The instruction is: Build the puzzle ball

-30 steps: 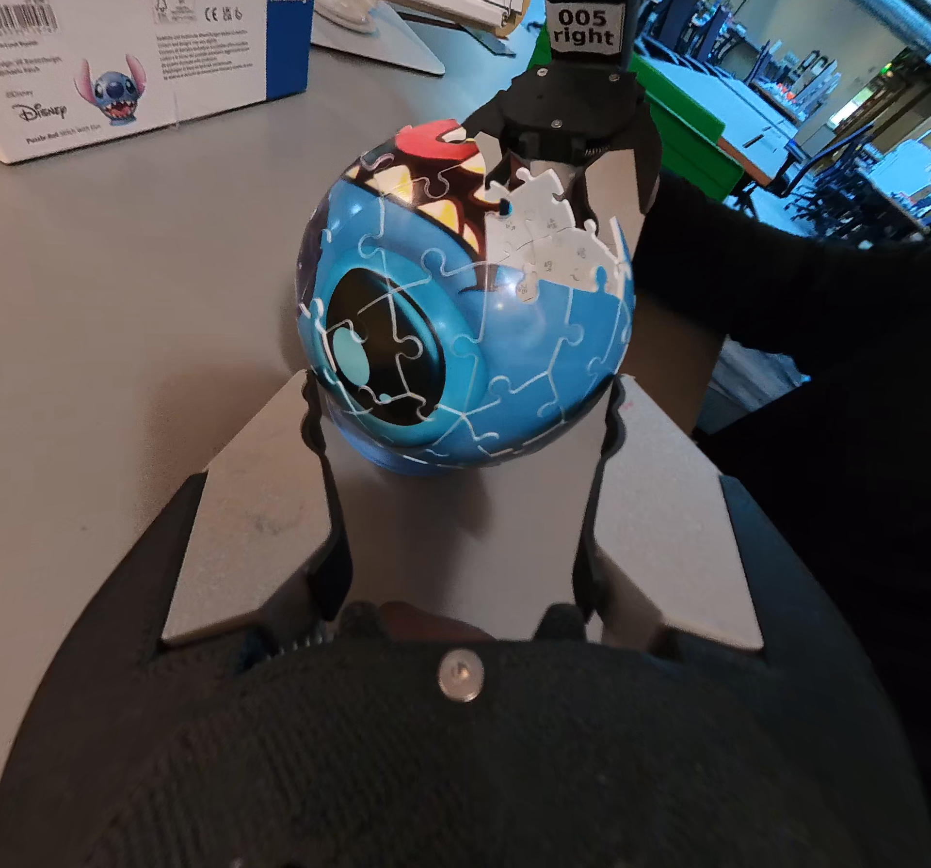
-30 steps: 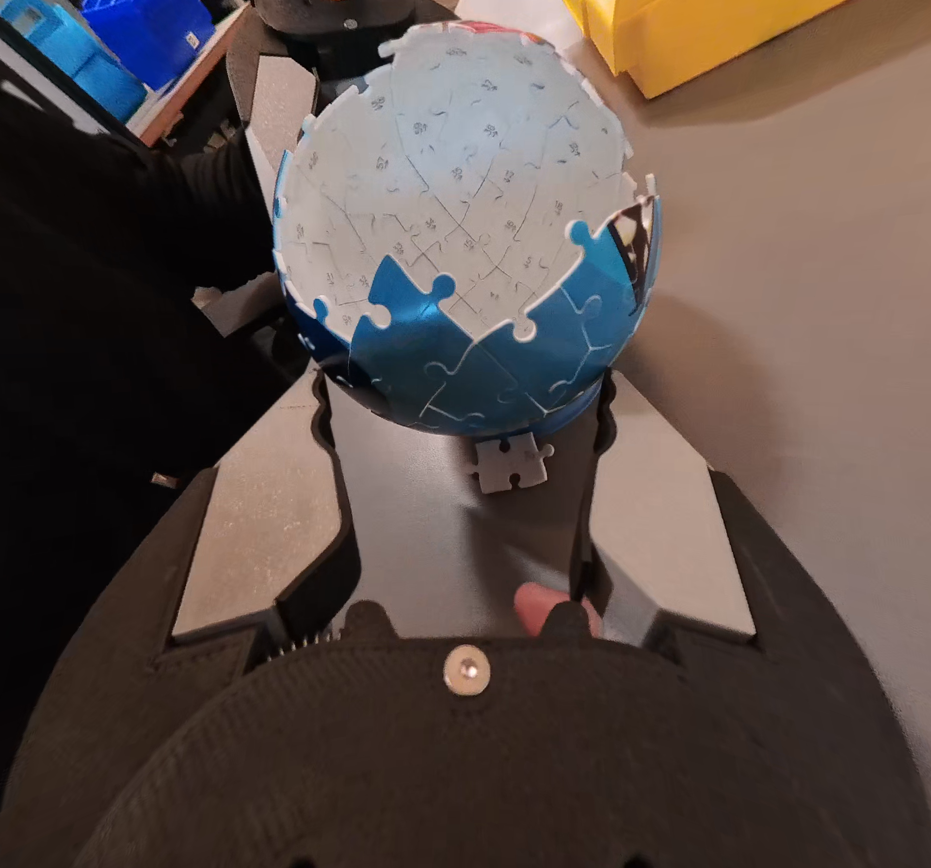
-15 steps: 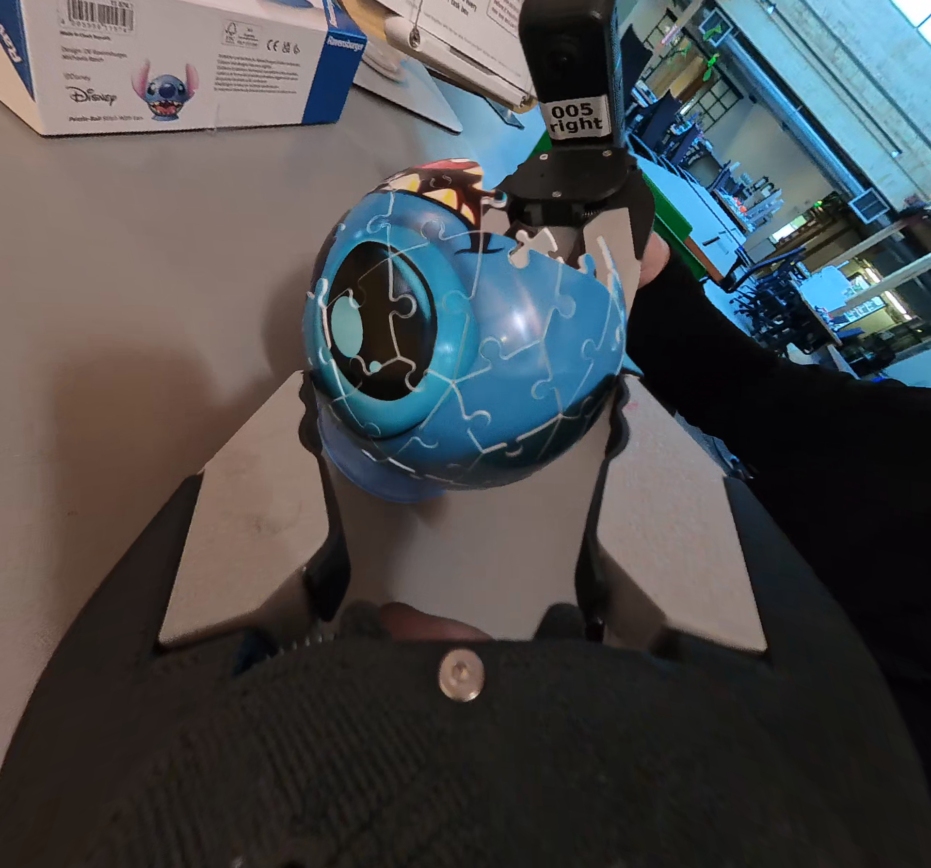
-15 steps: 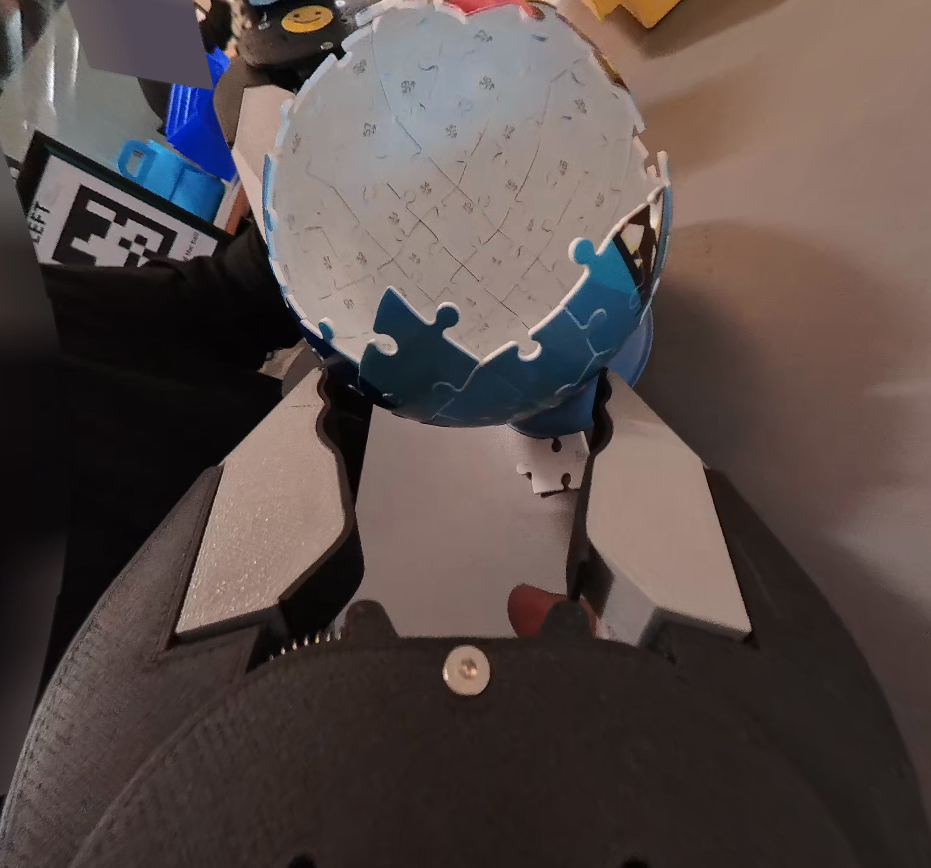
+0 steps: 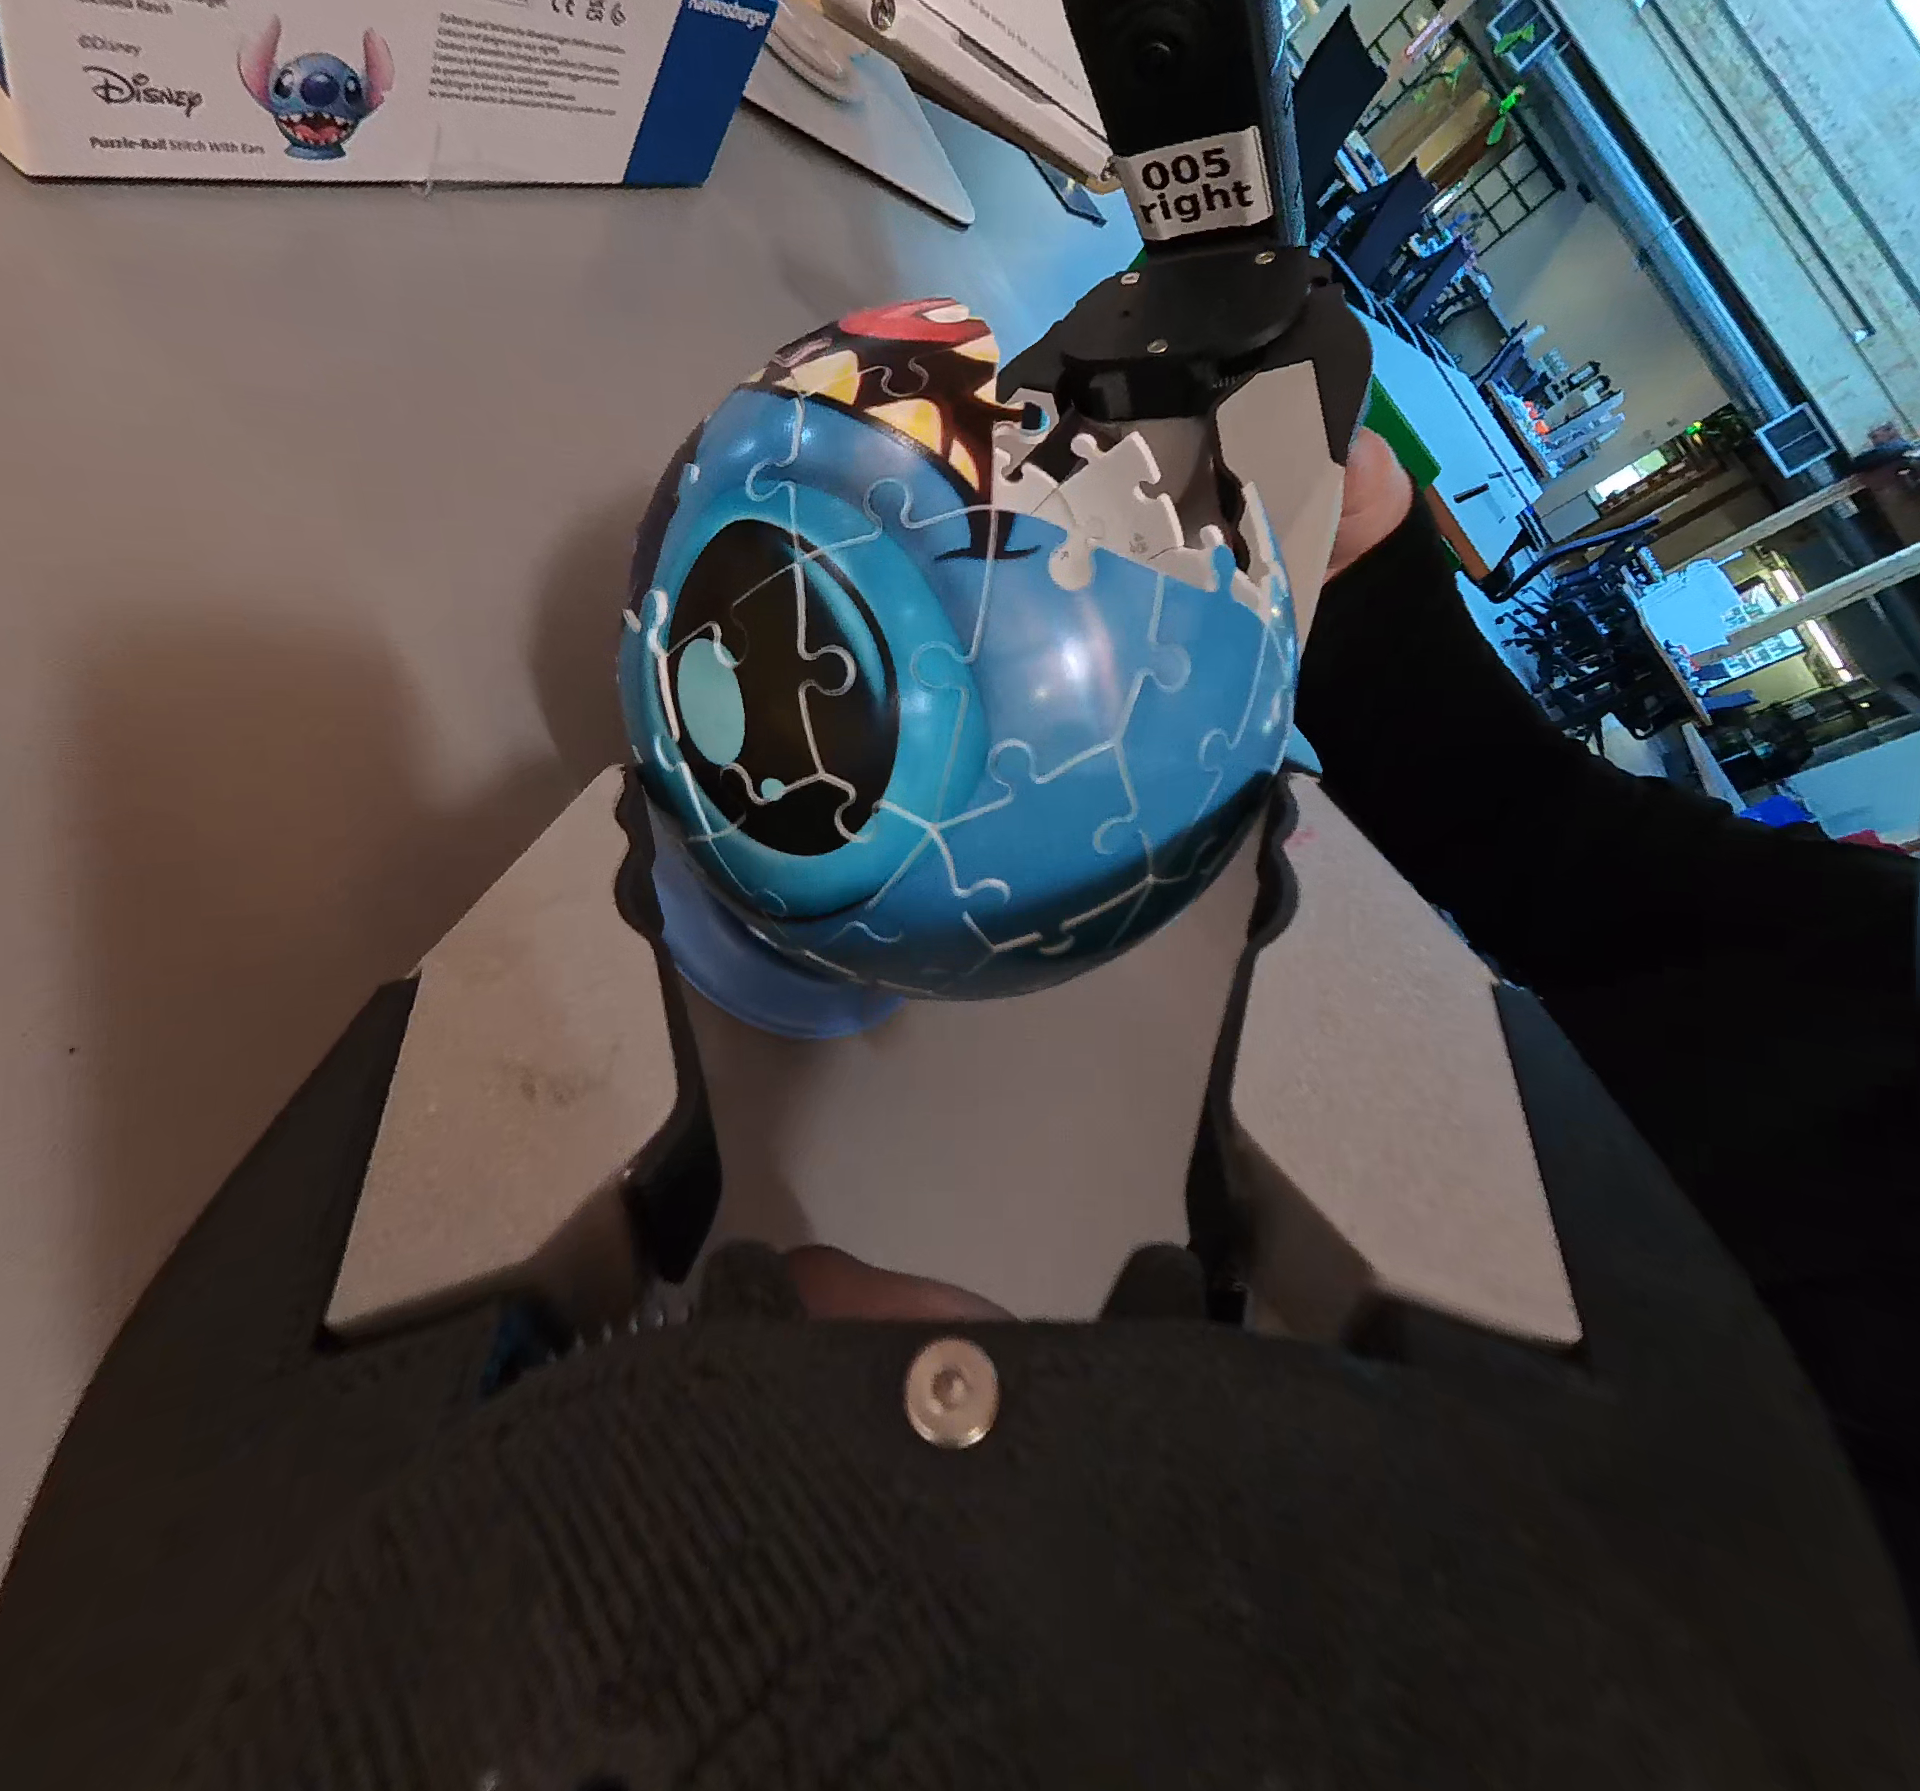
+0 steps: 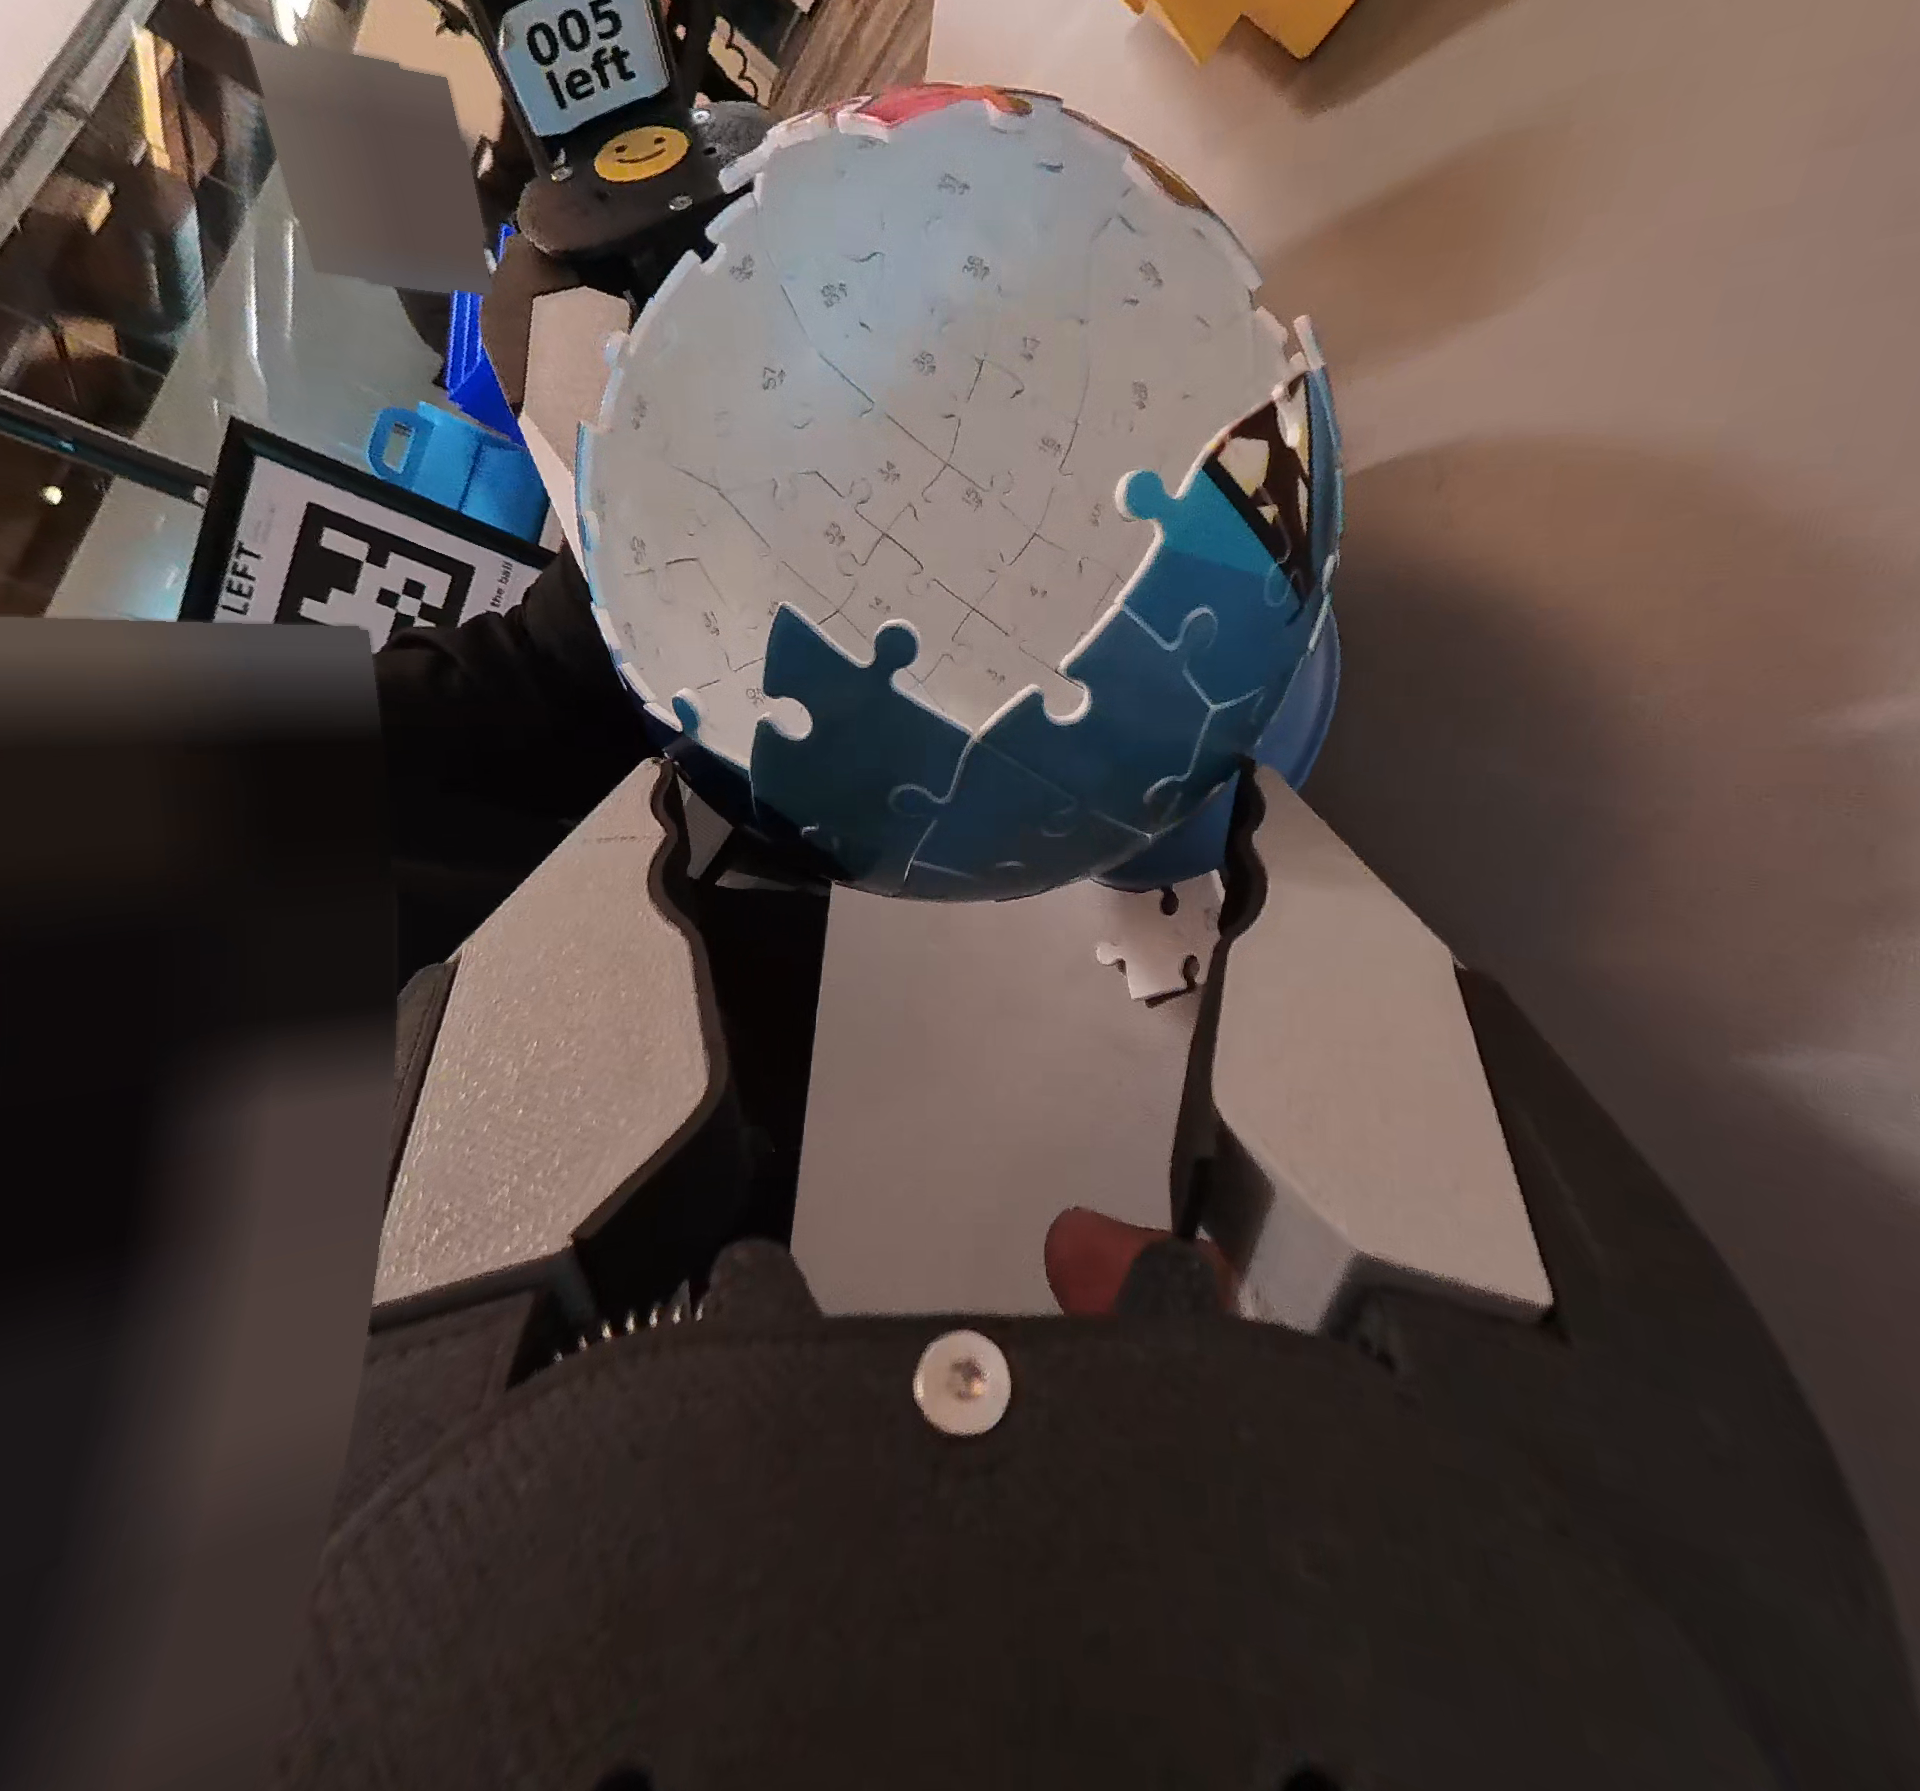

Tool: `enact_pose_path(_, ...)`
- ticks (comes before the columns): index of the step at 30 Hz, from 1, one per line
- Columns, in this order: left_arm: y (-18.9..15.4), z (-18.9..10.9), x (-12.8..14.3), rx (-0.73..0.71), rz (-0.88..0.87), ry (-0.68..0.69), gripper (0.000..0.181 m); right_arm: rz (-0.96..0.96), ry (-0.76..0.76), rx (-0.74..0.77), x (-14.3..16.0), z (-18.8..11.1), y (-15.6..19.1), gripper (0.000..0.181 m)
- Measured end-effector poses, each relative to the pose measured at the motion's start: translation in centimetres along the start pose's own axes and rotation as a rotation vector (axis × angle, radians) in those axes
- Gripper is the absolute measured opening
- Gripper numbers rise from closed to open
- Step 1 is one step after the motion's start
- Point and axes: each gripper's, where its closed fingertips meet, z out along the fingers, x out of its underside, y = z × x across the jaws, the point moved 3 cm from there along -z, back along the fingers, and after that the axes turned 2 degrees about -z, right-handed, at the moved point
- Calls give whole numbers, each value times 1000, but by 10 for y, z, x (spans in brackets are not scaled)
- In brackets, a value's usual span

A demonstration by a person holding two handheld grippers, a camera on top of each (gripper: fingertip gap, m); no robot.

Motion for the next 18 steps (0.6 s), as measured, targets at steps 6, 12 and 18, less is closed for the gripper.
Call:
enact_pose_path(6, 0, -2, -2, 1, 6, 0, 115, -12, 9, 7, -1, 2, 1, 102)
enact_pose_path(12, 3, -4, -1, 4, 11, 0, 115, -27, 16, -1, 3, 7, -1, 102)
enact_pose_path(18, 6, -7, 5, 32, 12, -13, 115, -132, 39, 57, 9, 13, -2, 99)
